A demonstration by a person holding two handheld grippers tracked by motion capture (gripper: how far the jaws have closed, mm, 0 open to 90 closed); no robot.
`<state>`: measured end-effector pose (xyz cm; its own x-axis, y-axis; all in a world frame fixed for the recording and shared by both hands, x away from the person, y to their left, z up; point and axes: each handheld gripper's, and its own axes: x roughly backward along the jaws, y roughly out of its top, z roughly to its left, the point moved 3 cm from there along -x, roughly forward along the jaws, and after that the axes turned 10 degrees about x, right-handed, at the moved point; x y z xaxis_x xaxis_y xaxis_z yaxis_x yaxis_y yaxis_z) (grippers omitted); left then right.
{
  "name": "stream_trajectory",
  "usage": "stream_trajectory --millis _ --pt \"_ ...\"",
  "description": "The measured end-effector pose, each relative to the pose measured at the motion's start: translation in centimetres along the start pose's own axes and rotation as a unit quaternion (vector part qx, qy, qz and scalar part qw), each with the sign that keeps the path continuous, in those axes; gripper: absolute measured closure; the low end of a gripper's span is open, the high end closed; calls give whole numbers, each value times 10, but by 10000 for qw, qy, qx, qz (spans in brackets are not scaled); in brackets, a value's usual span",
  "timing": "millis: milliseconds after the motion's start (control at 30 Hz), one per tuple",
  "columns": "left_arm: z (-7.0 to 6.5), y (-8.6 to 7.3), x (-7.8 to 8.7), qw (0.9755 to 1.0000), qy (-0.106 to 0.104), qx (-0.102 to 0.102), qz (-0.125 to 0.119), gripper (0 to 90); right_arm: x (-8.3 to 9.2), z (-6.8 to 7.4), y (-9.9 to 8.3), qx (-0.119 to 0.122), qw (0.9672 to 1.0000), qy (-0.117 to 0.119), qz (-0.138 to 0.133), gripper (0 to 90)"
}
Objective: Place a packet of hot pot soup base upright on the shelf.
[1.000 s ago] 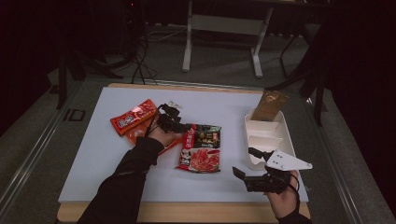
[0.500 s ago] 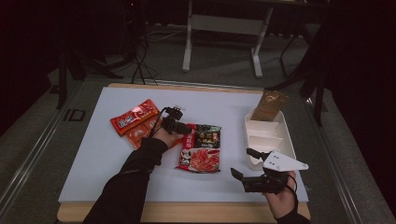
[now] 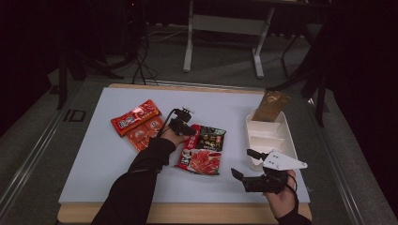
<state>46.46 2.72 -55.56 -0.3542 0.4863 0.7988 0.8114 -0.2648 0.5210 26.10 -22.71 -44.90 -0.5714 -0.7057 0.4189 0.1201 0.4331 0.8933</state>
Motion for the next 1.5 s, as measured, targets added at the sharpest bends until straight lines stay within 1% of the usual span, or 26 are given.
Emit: stream_trajectory --millis 133,233,267,300,433,467,567,633,700,733,867,900,933,1000,1067,1100,1133,1167,1233,1267,1300,1333,1400,1433,1467,1500 --pt "-4 1 2 10000 13 -51 -41 856 -1 -1 -1 -42 10000 1 27 141" --pt "-10 3 10 9997 -73 26 -227 866 1 -2 0 -20 10000 -59 1 142" --pt "-11 4 14 9996 -64 -52 -262 867 1 -3 0 -40 9999 -96 -29 144" --pt "-13 5 18 9993 -101 -45 -353 867 2 -3 0 -64 9999 -114 -58 146" --pt "-19 5 37 9972 -359 -41 -657 870 5 -5 2 -72 9997 -193 -103 146" --pt "-21 5 41 9967 -380 -80 -716 870 5 -6 2 -70 9997 -191 -103 146" --pt "-25 3 52 9954 -497 -60 -815 870 7 -6 4 -66 9997 -219 -111 146" --pt "-28 2 58 9946 -541 -134 -875 870 8 -6 4 -48 9996 -263 -101 145" --pt "-30 0 64 9937 -582 -155 -949 870 7 -6 5 5 9996 -289 -38 146" --pt "-31 -1 66 9931 -624 -143 -987 872 8 -5 6 85 9993 -369 -7 146" --pt "-38 -3 78 9895 -824 -186 -1169 872 9 -2 9 102 9992 -383 -42 142" --pt "-38 -3 78 9895 -824 -186 -1169 872 9 -2 9 102 9992 -383 -42 142" --pt "-43 -6 85 9879 -847 -283 -1269 872 10 -2 11 117 9993 -348 -85 140" --pt "-47 -8 91 9856 -943 -293 -1375 871 12 -2 13 204 9992 -282 -216 146" --pt "-51 -11 97 9841 -969 -343 -1445 871 12 -3 13 314 9990 -199 -239 153" --pt "-51 -11 97 9841 -969 -343 -1445 871 12 -3 13 314 9990 -199 -239 153" --pt "-54 -14 101 9826 -1017 -381 -1505 871 13 -3 14 370 9986 -250 -290 154" --pt "-55 -16 104 9819 -1029 -382 -1542 871 14 -5 14 339 9986 -247 -307 153" --pt "-59 -19 109 9796 -1090 -442 -1629 871 14 -6 14 206 9993 -267 -176 139" --pt "-61 -20 111 9791 -1114 -454 -1641 871 14 -6 14 123 9995 -263 -96 139" --pt "-62 -21 113 9772 -1196 -459 -1695 871 14 -6 14 91 9996 -256 -48 134" --pt "-64 -23 116 9763 -1211 -491 -1725 871 14 -6 14 82 9997 -230 -7 106" --pt "-68 -25 121 9733 -1299 -567 -1804 871 13 -5 13 109 9999 -108 5 100" --pt "-69 -26 123 9717 -1372 -534 -1850 871 12 -5 13 50 9999 -60 -64 100" --pt "-71 -28 126 9703 -1431 -509 -1883 870 11 -4 13 5 10000 -19 -36 100" --pt "-73 -28 128 9689 -1514 -497 -1892 869 10 -5 12 21 10000 -94 -12 100"
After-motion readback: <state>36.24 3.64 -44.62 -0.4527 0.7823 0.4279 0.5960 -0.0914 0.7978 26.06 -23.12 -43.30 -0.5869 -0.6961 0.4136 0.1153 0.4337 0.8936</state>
